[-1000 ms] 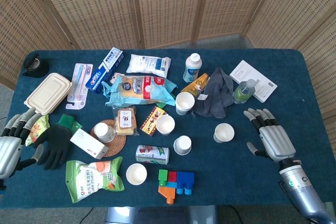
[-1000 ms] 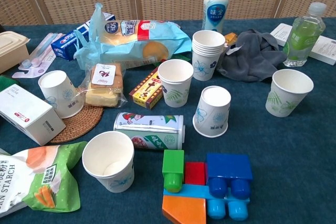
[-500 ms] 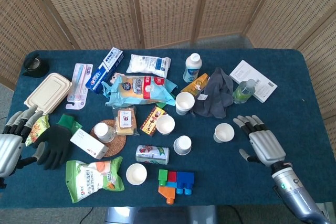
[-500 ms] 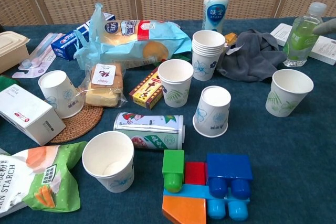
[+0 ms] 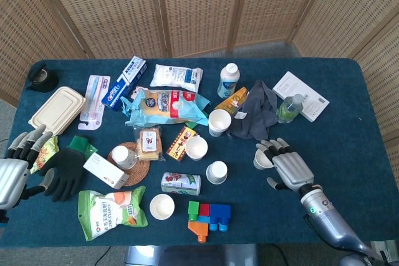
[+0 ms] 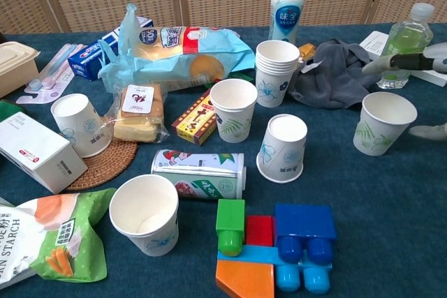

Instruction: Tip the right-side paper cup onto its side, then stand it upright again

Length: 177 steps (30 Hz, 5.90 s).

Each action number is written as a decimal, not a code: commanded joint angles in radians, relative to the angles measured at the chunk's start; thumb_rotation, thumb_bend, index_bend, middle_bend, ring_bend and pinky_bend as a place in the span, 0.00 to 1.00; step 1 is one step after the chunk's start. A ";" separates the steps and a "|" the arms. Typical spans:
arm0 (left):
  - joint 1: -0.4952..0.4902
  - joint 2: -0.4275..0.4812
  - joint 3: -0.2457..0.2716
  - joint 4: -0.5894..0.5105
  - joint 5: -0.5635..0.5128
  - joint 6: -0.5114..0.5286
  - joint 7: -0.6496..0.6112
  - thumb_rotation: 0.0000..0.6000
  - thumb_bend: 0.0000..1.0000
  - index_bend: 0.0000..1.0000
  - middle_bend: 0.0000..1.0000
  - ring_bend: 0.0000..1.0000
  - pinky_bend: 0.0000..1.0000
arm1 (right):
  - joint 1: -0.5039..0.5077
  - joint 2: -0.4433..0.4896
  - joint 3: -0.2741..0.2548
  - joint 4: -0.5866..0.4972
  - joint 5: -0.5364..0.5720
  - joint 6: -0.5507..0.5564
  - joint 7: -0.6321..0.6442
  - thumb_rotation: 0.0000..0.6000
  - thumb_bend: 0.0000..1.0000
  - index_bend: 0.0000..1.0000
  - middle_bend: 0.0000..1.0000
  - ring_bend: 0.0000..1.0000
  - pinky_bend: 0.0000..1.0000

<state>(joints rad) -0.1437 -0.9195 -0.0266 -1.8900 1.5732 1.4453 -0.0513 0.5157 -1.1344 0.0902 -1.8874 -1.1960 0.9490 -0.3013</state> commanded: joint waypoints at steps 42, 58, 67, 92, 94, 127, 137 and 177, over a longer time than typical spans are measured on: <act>0.010 -0.018 0.000 0.039 -0.039 -0.006 -0.024 1.00 0.51 0.00 0.00 0.00 0.02 | 0.088 -0.095 0.029 0.166 0.098 -0.071 0.161 1.00 0.45 0.31 0.27 0.17 0.54; 0.008 -0.011 -0.002 0.040 -0.034 -0.005 -0.030 1.00 0.51 0.00 0.00 0.00 0.02 | 0.045 -0.021 0.167 0.204 0.017 -0.302 0.912 1.00 0.45 0.30 0.27 0.17 0.52; 0.012 -0.004 -0.001 0.028 -0.030 0.002 -0.021 1.00 0.51 0.00 0.00 0.00 0.02 | 0.031 -0.058 0.161 0.353 -0.180 -0.338 1.260 1.00 0.45 0.28 0.26 0.16 0.44; 0.028 0.005 0.006 0.008 0.004 0.034 -0.017 1.00 0.51 0.00 0.00 0.00 0.02 | 0.051 -0.103 0.015 0.582 -0.293 -0.269 1.524 1.00 0.40 0.00 0.00 0.00 0.00; 0.028 0.005 0.007 0.010 0.009 0.036 -0.023 1.00 0.51 0.00 0.00 0.00 0.02 | 0.043 -0.087 0.008 0.580 -0.289 -0.253 1.496 1.00 0.40 0.00 0.00 0.00 0.00; 0.028 -0.001 0.015 0.027 0.027 0.033 -0.039 1.00 0.51 0.00 0.00 0.00 0.02 | 0.020 -0.080 -0.021 0.226 0.075 0.023 -0.054 1.00 0.42 0.00 0.00 0.00 0.00; 0.033 0.000 0.016 0.033 0.024 0.040 -0.045 1.00 0.51 0.00 0.00 0.00 0.02 | 0.045 -0.110 -0.032 0.174 0.196 0.058 -0.257 1.00 0.42 0.04 0.00 0.00 0.00; 0.043 -0.005 0.020 0.069 0.023 0.053 -0.085 1.00 0.51 0.00 0.00 0.00 0.02 | 0.194 -0.179 -0.033 0.156 0.396 0.041 -0.475 1.00 0.42 0.08 0.00 0.00 0.00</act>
<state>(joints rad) -0.1002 -0.9249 -0.0070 -1.8211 1.5960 1.4987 -0.1359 0.6990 -1.3064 0.0573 -1.7390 -0.8116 0.9923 -0.7652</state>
